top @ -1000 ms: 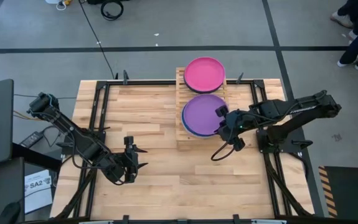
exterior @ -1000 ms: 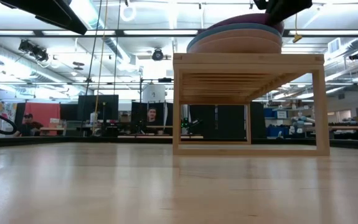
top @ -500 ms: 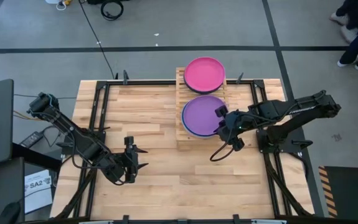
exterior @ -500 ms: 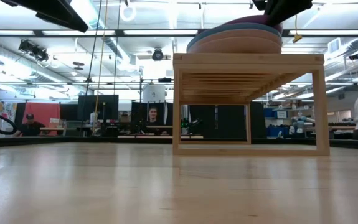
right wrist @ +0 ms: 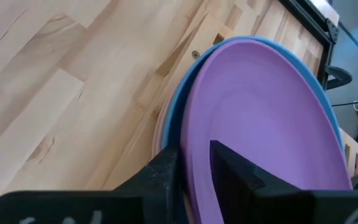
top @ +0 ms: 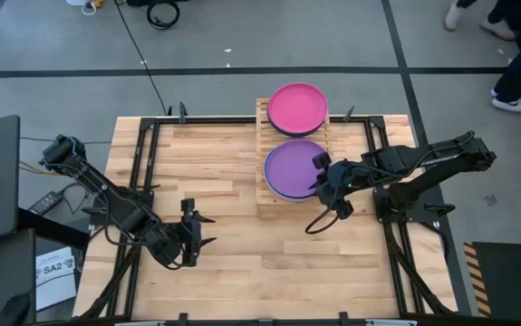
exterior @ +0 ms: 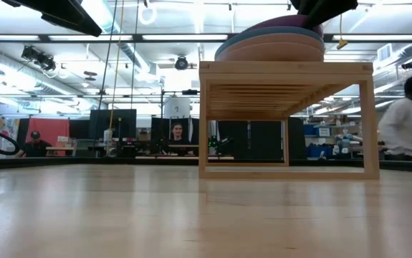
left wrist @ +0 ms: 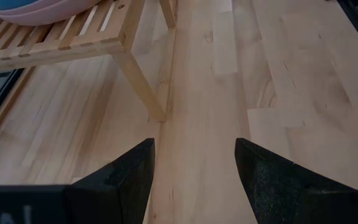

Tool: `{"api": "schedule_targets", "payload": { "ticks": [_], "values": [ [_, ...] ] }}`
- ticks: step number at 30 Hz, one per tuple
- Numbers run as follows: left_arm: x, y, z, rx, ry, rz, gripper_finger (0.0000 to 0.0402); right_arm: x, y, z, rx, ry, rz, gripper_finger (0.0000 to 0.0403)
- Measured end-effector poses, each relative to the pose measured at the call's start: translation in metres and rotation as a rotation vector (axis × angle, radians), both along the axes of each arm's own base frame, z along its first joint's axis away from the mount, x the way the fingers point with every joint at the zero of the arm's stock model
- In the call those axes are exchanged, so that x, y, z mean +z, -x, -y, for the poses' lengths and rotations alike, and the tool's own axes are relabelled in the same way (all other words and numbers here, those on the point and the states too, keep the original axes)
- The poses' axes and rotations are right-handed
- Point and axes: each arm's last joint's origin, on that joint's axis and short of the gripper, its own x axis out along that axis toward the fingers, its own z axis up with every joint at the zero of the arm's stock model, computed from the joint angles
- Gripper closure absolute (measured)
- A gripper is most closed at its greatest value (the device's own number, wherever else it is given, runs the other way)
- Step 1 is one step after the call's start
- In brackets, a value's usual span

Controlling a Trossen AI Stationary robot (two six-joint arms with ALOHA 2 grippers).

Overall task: Place and stack plates onto a shelf
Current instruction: Stack the violet plate on top of the blue plate

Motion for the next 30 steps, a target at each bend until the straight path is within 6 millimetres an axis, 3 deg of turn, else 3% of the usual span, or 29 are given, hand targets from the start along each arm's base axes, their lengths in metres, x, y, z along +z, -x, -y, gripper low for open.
{"api": "schedule_targets", "payload": {
  "ticks": [13,30],
  "values": [
    [0.0,0.0,0.0,-0.001,-0.002,-0.001,0.0173,0.002,-0.004,0.008,-0.044,-0.01,0.034,0.0273],
    [0.0,0.0,0.0,-0.006,-0.01,-0.003,0.0173,0.002,-0.004,0.011,-0.118,-0.065,0.047,0.0252]
  ]
}}
